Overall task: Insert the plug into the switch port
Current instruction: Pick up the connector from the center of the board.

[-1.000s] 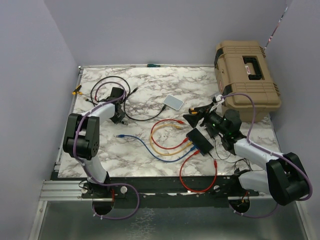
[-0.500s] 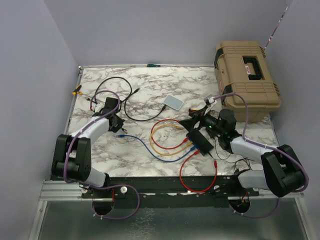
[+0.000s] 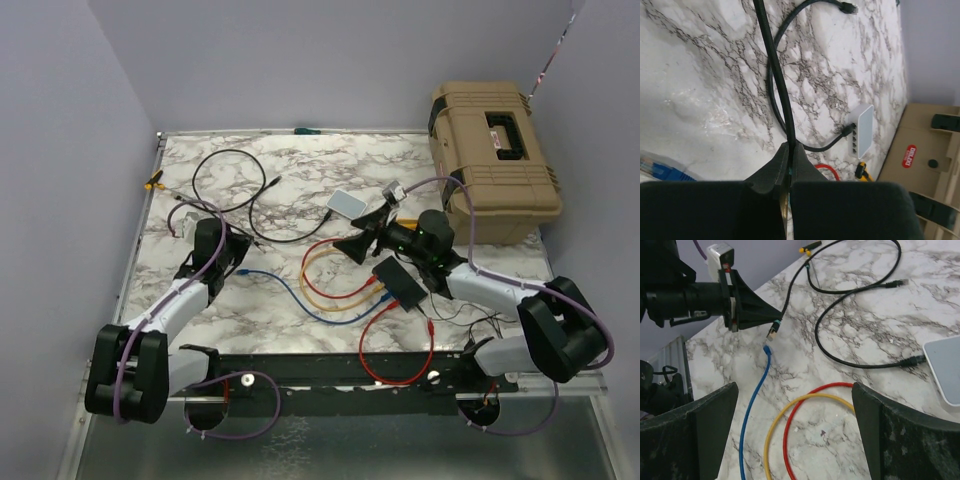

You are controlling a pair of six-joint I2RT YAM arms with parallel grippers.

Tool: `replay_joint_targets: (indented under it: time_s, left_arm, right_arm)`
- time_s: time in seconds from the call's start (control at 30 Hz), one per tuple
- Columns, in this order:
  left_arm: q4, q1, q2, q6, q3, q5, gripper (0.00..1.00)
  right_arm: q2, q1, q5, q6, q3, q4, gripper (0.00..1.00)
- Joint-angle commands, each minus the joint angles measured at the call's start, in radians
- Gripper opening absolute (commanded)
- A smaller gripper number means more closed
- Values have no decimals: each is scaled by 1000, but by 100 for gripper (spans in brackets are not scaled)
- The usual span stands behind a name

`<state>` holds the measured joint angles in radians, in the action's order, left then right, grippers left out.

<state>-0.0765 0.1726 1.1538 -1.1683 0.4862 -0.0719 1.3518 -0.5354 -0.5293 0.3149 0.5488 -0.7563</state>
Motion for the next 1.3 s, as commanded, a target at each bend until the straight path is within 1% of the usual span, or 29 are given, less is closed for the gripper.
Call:
replay_joint_targets:
  time_s: [0.0, 0.1, 0.17, 0.23, 0.37, 0.43, 0.53, 0.63, 0.9, 1.27]
  left_arm:
    - [-326, 9, -23, -138, -91, 64, 0]
    - [-425, 20, -36, -193, -146, 49, 0]
    - [-455, 26, -45, -209, -163, 41, 0]
    - [-487, 37, -57, -230, -183, 27, 0]
    - [-552, 62, -89, -278, -224, -15, 0]
    - [-572, 70, -109, -270, -234, -31, 0]
    - [-576, 90, -131, -286, -241, -49, 0]
    - [-589, 104, -150, -299, -250, -45, 0]
    - [-645, 142, -185, -321, -297, -90, 0]
    - [-676, 149, -237, -341, -323, -102, 0]
  right_arm:
    - [76, -55, 75, 65, 89, 42, 98]
    - [145, -92, 98, 140, 143, 34, 91]
    - [186, -127, 143, 162, 180, 39, 77]
    - [220, -165, 185, 173, 220, 45, 73]
    - [298, -230, 244, 223, 285, 47, 72]
    - [323, -244, 274, 266, 303, 41, 71]
    - [337, -257, 297, 241, 328, 49, 70]
    - [371, -271, 291, 207, 392, 124, 70]
    - [439, -316, 274, 179, 457, 121, 66]
    - [472, -321, 234, 149, 508, 147, 59]
